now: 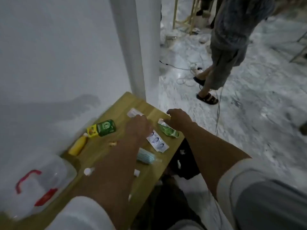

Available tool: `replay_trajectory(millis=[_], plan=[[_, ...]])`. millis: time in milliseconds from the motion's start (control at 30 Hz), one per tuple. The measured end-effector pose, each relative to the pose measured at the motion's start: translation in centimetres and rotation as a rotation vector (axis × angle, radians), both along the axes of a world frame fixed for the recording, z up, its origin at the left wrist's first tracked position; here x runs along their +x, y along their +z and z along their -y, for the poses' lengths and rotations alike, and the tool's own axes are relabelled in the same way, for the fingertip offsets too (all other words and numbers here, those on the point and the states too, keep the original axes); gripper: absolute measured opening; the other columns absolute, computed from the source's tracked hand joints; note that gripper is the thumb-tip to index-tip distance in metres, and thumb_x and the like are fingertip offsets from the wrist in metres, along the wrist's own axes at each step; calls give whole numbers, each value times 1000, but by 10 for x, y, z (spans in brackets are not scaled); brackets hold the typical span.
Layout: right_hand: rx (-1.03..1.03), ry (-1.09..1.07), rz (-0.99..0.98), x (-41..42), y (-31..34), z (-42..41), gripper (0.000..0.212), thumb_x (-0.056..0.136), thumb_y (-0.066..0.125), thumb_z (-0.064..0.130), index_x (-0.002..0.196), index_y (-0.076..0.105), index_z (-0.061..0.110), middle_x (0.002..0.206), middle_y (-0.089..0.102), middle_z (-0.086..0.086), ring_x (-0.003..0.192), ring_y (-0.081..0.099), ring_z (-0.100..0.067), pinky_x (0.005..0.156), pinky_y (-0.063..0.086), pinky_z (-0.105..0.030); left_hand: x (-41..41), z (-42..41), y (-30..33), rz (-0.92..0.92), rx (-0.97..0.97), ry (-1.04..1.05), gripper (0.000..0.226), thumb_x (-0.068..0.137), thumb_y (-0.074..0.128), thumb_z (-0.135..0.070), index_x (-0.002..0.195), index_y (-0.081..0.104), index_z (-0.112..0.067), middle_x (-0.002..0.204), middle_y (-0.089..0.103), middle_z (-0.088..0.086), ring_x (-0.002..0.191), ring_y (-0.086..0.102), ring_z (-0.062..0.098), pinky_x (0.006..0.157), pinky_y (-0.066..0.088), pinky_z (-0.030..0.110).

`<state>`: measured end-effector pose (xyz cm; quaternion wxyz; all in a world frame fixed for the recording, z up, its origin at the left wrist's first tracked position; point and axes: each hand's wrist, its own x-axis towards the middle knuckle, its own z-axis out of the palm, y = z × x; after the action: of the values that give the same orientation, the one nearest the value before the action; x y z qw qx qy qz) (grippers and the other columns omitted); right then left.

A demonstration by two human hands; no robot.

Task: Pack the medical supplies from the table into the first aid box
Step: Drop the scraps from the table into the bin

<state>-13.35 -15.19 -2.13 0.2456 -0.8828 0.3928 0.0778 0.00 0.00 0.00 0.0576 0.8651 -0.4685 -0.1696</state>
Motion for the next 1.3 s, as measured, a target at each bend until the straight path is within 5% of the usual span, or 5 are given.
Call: replay_trajectory(millis=[167, 333, 533, 967, 1300], plan=[[100, -87, -125, 8, -72, 4, 69, 88, 66, 53, 145, 43, 22, 136, 46, -14, 124, 50, -36, 93, 47, -45, -7, 20, -79, -181, 169, 78, 59, 72, 65, -60, 118, 55, -24, 116, 57, 3, 106, 63, 28, 83, 52, 40], [215, -192, -67, 1, -93, 12, 76, 78, 81, 41, 142, 46, 19, 135, 52, -12, 118, 57, -33, 86, 52, -41, -9, 34, -105, -288, 86, 143, 65, 68, 84, -28, 120, 46, -22, 115, 57, 9, 101, 62, 35, 77, 50, 41], [265, -465, 66, -63, -80, 37, 19, 91, 66, 19, 104, 57, 7, 99, 64, -15, 90, 62, -36, 64, 43, -37, -33, 63, -95, -464, -50, 187, 48, 83, 59, -7, 126, 45, -24, 106, 63, 5, 98, 63, 32, 72, 39, 31], [360, -744, -102, -174, -111, 73, 8, 89, 56, 8, 92, 64, 9, 93, 67, -14, 88, 64, -32, 70, 51, -33, -170, 172, -135, -438, 67, -153, 57, 88, 55, -10, 142, 39, -20, 122, 58, 13, 102, 60, 33, 81, 52, 45], [242, -456, -34, -144, -50, 58, 52, 93, 65, 31, 139, 57, 9, 132, 66, -13, 120, 61, -31, 98, 52, -41, -123, 153, -41, -180, -112, -113, 47, 93, 57, -33, 138, 49, -21, 130, 52, 4, 113, 56, 25, 80, 47, 37]])
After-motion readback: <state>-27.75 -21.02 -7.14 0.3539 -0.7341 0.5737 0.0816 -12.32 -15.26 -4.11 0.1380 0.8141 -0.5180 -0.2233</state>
